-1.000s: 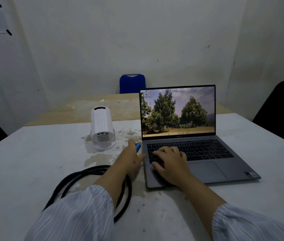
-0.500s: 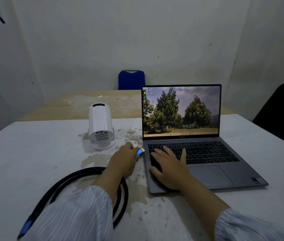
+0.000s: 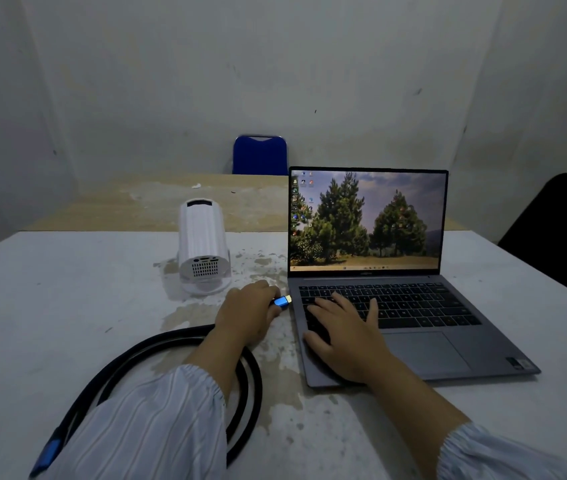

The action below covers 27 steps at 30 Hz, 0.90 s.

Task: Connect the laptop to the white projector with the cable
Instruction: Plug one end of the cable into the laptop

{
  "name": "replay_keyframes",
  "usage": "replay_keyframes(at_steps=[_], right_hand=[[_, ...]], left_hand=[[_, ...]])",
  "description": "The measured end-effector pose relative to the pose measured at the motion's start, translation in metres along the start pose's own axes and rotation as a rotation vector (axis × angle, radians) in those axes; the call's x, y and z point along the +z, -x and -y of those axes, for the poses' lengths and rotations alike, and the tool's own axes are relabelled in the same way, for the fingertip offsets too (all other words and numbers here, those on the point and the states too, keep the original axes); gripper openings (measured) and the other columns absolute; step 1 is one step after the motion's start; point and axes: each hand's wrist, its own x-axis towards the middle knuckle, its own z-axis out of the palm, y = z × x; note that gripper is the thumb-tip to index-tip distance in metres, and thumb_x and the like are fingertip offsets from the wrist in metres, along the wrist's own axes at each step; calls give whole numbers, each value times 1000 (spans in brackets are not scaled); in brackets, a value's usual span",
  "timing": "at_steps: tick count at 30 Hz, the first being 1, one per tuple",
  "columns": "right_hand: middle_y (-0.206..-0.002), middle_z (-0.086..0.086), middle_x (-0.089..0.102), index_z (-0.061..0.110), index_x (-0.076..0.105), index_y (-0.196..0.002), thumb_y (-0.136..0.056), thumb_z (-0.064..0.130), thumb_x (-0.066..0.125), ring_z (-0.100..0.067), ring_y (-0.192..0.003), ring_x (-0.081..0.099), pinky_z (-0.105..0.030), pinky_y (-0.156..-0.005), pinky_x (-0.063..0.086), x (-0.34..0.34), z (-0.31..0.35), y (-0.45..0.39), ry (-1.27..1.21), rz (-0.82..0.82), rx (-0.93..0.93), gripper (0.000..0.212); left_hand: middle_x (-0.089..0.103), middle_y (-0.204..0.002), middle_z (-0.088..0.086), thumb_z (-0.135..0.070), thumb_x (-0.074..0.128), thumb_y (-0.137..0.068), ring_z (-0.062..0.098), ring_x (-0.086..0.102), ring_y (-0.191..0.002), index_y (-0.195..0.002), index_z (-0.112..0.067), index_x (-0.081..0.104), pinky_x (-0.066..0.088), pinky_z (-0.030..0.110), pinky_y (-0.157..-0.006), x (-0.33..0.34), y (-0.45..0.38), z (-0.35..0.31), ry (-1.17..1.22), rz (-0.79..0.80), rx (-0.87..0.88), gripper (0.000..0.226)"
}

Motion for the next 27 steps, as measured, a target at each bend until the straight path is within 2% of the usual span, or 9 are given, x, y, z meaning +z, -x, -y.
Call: replay_keyframes(at_steps=[3, 12, 16, 21, 27], right_hand=[[-155, 9, 24, 28, 29, -142, -90, 52, 32, -12, -144, 9, -64, -109, -10, 0, 1, 0, -19, 15, 9, 57], [-155, 7, 24, 28, 28, -143, -90, 50, 35, -11, -143, 15, -59, -113, -6, -2, 3, 1, -51, 24, 16, 58], [-155, 7, 25, 28, 29, -142, -90, 50, 35, -11, -143, 16, -59, -113, -3, -2, 3, 1, -50, 21, 17, 57], [-154, 8, 26, 29, 30, -142, -90, 50, 35, -11, -143, 17, -58, -113, -3, -1, 3, 1, -50, 16, 20, 56], [-154, 7, 27, 29, 31, -141, -90, 50, 35, -12, -142, 18, -58, -113, -4, -2, 3, 2, -43, 15, 19, 56]], left_hand=[[60, -114, 2, -30, 49, -91, 25, 53, -106, -118, -22, 57, 40, 39, -87, -2, -1, 4, 22, 20, 6, 30], [59, -116, 1, -34, 46, -92, 23, 47, -114, -118, -29, 58, 32, 40, -88, -9, -9, 7, -46, 94, 7, 29], [60, -108, 2, -27, 43, -92, 24, 49, -108, -103, -27, 67, 27, 38, -79, -12, -12, 3, -70, 90, 1, 26], [66, -108, 7, -24, 52, -89, 26, 58, -97, -103, -20, 66, 42, 35, -80, -12, -14, 1, 129, 181, -97, 21], [66, -113, 5, -26, 56, -88, 25, 59, -103, -110, -20, 64, 44, 34, -85, -8, -16, 3, 200, 193, -128, 24]])
